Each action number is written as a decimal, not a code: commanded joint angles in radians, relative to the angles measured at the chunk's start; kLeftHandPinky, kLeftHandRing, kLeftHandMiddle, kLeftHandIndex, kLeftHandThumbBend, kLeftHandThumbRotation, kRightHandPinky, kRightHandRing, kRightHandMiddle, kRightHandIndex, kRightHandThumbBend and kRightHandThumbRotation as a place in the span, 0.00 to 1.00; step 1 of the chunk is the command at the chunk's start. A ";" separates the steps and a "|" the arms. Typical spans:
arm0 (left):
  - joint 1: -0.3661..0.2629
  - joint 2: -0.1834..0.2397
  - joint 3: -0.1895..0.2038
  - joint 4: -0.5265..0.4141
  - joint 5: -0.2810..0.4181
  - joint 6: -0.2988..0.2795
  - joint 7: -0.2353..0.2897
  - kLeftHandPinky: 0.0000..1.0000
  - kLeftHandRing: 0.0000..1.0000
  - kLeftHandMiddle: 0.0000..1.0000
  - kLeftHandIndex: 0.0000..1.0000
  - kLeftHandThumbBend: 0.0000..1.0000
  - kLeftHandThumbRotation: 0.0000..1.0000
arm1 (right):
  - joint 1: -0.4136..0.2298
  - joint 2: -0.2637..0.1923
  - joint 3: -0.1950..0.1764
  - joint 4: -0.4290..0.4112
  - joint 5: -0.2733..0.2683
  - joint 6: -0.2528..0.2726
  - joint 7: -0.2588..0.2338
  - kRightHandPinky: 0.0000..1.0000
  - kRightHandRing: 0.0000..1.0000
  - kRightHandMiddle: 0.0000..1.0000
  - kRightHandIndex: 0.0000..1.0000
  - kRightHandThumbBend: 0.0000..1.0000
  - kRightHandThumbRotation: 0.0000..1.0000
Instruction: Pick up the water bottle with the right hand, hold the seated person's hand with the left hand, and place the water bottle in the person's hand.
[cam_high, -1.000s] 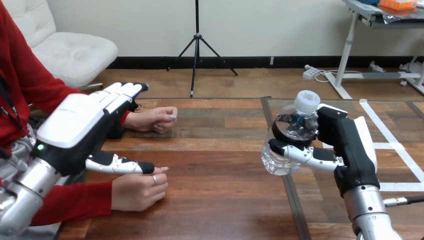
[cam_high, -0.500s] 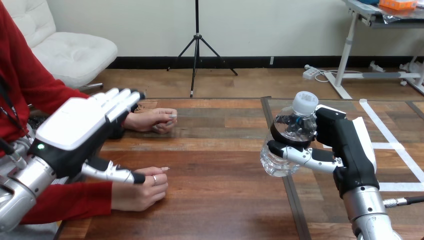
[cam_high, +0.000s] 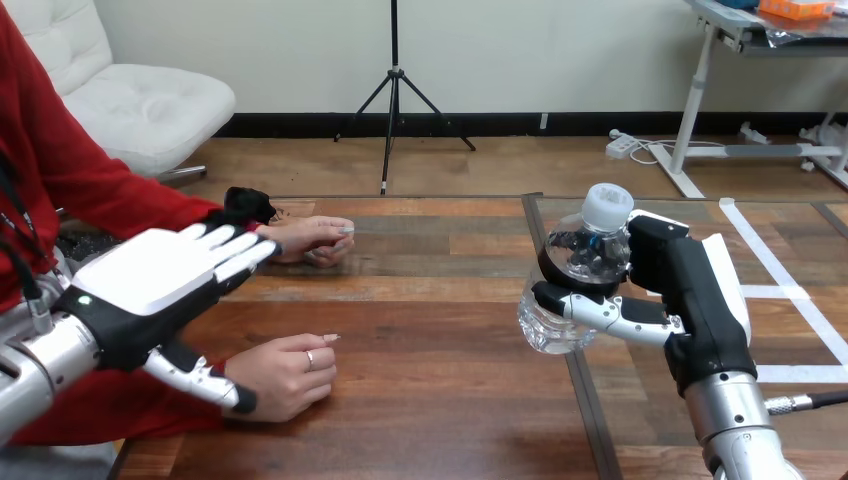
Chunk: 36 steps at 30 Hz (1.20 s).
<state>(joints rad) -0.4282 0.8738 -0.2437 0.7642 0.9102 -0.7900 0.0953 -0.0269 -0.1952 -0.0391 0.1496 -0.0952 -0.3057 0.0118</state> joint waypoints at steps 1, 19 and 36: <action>-0.121 0.026 -0.031 0.030 -0.004 0.025 -0.041 1.00 1.00 1.00 1.00 1.00 0.62 | -0.049 0.010 -0.005 -0.099 0.006 -0.010 -0.006 0.36 0.42 0.47 0.47 0.81 0.00; -0.263 -0.008 -0.185 0.263 0.080 0.038 -0.002 0.94 0.98 0.99 1.00 1.00 0.64 | -0.050 0.010 -0.009 -0.150 0.031 0.017 0.008 0.36 0.41 0.47 0.47 0.80 0.00; -0.340 -0.050 -0.290 0.443 0.110 0.088 0.096 0.85 0.94 0.97 1.00 1.00 0.65 | -0.036 0.011 -0.012 -0.229 0.034 0.061 0.009 0.32 0.38 0.45 0.46 0.80 0.00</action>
<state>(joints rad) -0.6866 0.8473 -0.5189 1.1663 1.0326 -0.7098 0.1492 -0.0191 -0.1943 -0.0394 0.0032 -0.0764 -0.2299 0.0247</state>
